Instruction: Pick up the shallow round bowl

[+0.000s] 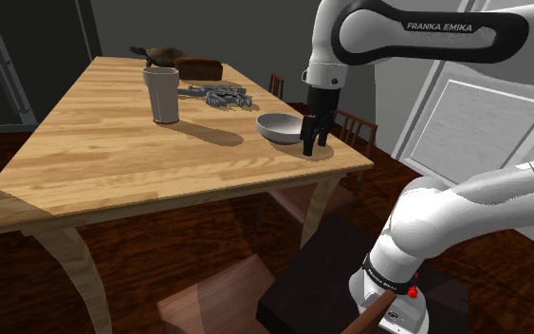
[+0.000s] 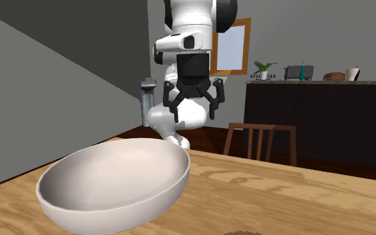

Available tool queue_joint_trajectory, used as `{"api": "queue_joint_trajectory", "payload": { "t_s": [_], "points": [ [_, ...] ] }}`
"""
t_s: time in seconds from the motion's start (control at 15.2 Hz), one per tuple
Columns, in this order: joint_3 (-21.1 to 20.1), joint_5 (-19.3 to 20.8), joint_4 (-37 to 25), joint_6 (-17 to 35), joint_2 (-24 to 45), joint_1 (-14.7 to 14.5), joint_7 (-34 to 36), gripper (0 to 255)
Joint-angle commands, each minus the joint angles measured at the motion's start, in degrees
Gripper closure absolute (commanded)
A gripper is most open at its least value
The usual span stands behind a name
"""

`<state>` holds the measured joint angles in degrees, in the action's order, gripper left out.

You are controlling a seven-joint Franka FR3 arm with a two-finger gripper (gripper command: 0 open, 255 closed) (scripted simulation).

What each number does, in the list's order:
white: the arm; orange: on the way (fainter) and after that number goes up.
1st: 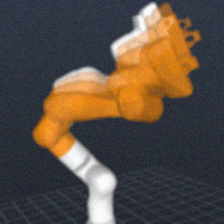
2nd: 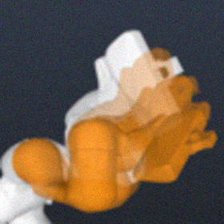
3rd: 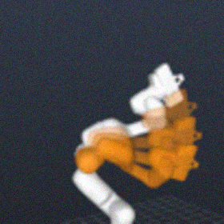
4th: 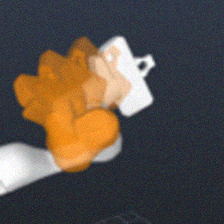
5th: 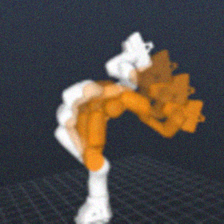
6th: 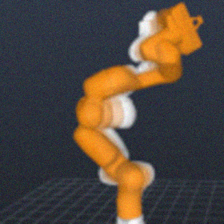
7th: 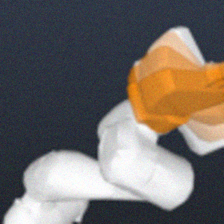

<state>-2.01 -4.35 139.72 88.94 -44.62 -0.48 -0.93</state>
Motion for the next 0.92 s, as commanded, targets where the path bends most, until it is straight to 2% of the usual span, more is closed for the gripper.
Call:
{"api": "queue_joint_trajectory", "payload": {
  "t_s": [0.0,0.46,0.86],
  "points": [
    [0.0,0.0,0.0,0.0,0.0,0.0,0.0,0],
    [1.2,4.6,-10.6,5.9,13.6,0.3,-5.8,0],
    [1.6,7.6,-21.6,8.7,24.6,0.3,-9.9,0]
  ]
}}
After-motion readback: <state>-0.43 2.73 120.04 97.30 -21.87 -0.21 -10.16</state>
